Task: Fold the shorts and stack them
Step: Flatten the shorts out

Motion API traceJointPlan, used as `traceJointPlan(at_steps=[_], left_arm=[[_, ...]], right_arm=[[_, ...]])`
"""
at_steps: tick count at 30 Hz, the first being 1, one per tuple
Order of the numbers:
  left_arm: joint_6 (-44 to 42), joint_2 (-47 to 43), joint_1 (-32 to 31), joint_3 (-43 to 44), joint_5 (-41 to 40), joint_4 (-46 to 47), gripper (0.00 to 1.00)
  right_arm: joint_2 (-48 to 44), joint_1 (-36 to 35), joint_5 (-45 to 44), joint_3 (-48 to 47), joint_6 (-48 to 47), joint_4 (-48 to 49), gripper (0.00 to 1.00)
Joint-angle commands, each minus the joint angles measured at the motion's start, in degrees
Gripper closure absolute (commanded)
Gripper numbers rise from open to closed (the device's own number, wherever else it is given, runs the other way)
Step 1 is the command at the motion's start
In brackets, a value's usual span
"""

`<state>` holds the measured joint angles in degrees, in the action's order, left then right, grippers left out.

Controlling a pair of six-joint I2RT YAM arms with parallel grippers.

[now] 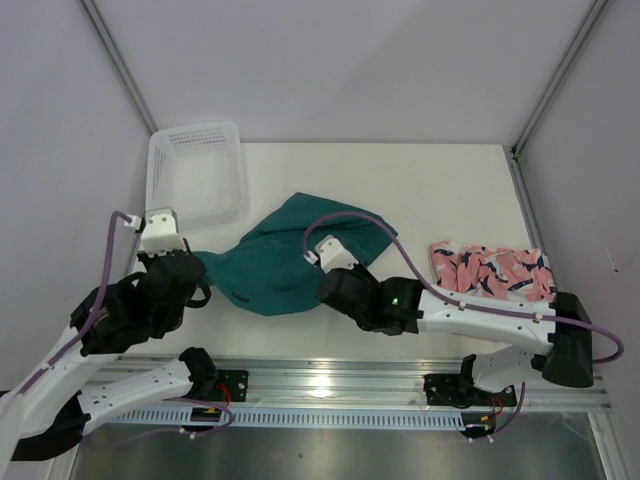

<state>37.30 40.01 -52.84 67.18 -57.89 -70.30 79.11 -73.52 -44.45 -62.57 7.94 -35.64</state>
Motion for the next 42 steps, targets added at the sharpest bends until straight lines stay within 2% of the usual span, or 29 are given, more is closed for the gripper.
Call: traceJointPlan(at_steps=[1, 4, 8, 10, 14, 17, 18, 20, 21, 22, 23, 25, 26, 28, 29, 30, 31, 33, 34, 36, 37, 38, 39, 40, 41, 42], left_arm=[[-3.5, -1.0, 0.5, 4.2, 1.4, 3.2, 1.00], [-5.7, 0.3, 0.5, 8.2, 2.3, 5.3, 1.00], [-13.3, 3.1, 0.5, 12.3, 5.1, 16.9, 1.00], [-16.4, 6.4, 0.7, 14.9, 7.1, 21.7, 1.00], [-21.6, 16.9, 3.6, 27.3, 13.7, 25.3, 1.00], [-22.4, 23.3, 8.9, 35.4, 21.7, 25.6, 1.00], [-22.2, 24.7, 13.1, 38.5, 26.5, 25.4, 1.00], [-21.1, 28.2, 17.6, 43.3, 31.6, 24.2, 1.00], [-20.5, 29.3, 22.4, 44.1, 34.2, 23.9, 1.00], [-19.6, 31.5, 24.6, 44.8, 39.4, 24.2, 1.00], [-19.1, 32.9, 26.8, 47.3, 41.9, 24.2, 1.00], [-17.5, 36.0, 33.0, 49.8, 48.6, 23.9, 1.00], [-17.0, 39.5, 35.1, 54.8, 51.0, 23.5, 1.00], [-15.6, 42.8, 40.0, 59.0, 55.2, 22.7, 1.00], [-15.3, 45.2, 41.4, 66.0, 58.5, 21.3, 1.00], [-15.2, 45.9, 43.9, 68.3, 60.2, 20.8, 1.00], [-14.6, 46.2, 45.2, 72.2, 61.2, 20.6, 1.00], [-13.7, 44.9, 49.8, 74.5, 65.7, 21.3, 1.00], [-12.9, 43.6, 51.1, 73.9, 67.5, 22.0, 1.00], [-13.1, 39.6, 51.6, 71.4, 70.2, 25.7, 1.00], [-13.0, 33.2, 51.6, 62.4, 71.6, 28.3, 1.00], [-12.8, 29.5, 51.6, 58.9, 72.4, 31.1, 1.00], [-12.6, 25.8, 51.6, 55.9, 72.7, 33.6, 1.00], [-12.5, 19.0, 51.6, 48.2, 72.5, 37.0, 1.00], [-12.6, 16.3, 51.6, 46.6, 72.2, 37.8, 1.00], [-12.8, 13.9, 51.6, 44.8, 71.6, 38.0, 1.00]], right_arm=[[-3.8, -1.8, 0.0, -7.6, 5.6, -14.7, 1.00], [-8.8, -0.7, 2.5, -11.6, 5.7, -15.5, 1.00], [-15.1, 4.9, 7.7, -18.1, 2.5, -13.2, 1.00], [-16.3, 7.1, 9.7, -22.2, 0.9, -12.0, 1.00], [-16.3, 15.6, 18.9, -27.9, -3.8, -8.0, 1.00], [-13.6, 21.1, 22.8, -31.4, -4.5, -5.2, 1.00], [-12.8, 23.4, 23.0, -31.8, -4.7, -4.3, 1.00], [-9.8, 26.1, 24.5, -33.6, -4.7, -1.5, 1.00], [-8.5, 27.9, 26.0, -34.9, -4.4, -0.9, 1.00], [-5.0, 32.2, 28.3, -36.6, -3.6, -0.8, 1.00], [-2.9, 34.5, 33.1, -41.0, -3.0, -0.6, 1.00], [3.8, 40.4, 36.2, -46.7, -0.8, -0.7, 1.00], [5.9, 42.2, 37.8, -49.7, -0.1, -0.3, 1.00], [9.4, 45.4, 43.5, -58.9, 2.1, 0.1, 1.00], [12.7, 48.4, 47.3, -62.5, 5.2, -0.4, 1.00], [14.0, 49.9, 53.1, -69.6, 6.8, -0.7, 1.00], [15.2, 51.3, 55.0, -73.5, 8.1, -0.9, 1.00], [17.8, 53.3, 57.4, -80.7, 9.6, -3.5, 1.00], [17.6, 53.8, 61.3, -83.7, 10.2, -3.0, 1.00], [12.4, 55.1, 66.7, -81.2, 12.2, -0.4, 1.00], [9.3, 55.0, 70.5, -74.0, 12.6, 1.9, 1.00], [5.7, 54.7, 71.9, -69.1, 13.3, 7.8, 1.00], [-2.6, 54.1, 72.9, -64.1, 14.7, 11.0, 1.00], [-6.6, 53.7, 73.4, -59.2, 15.4, 14.2, 1.00], [-10.3, 53.5, 73.4, -51.7, 16.1, 18.6, 1.00], [-13.8, 53.3, 73.4, -49.1, 16.7, 19.6, 1.00]])
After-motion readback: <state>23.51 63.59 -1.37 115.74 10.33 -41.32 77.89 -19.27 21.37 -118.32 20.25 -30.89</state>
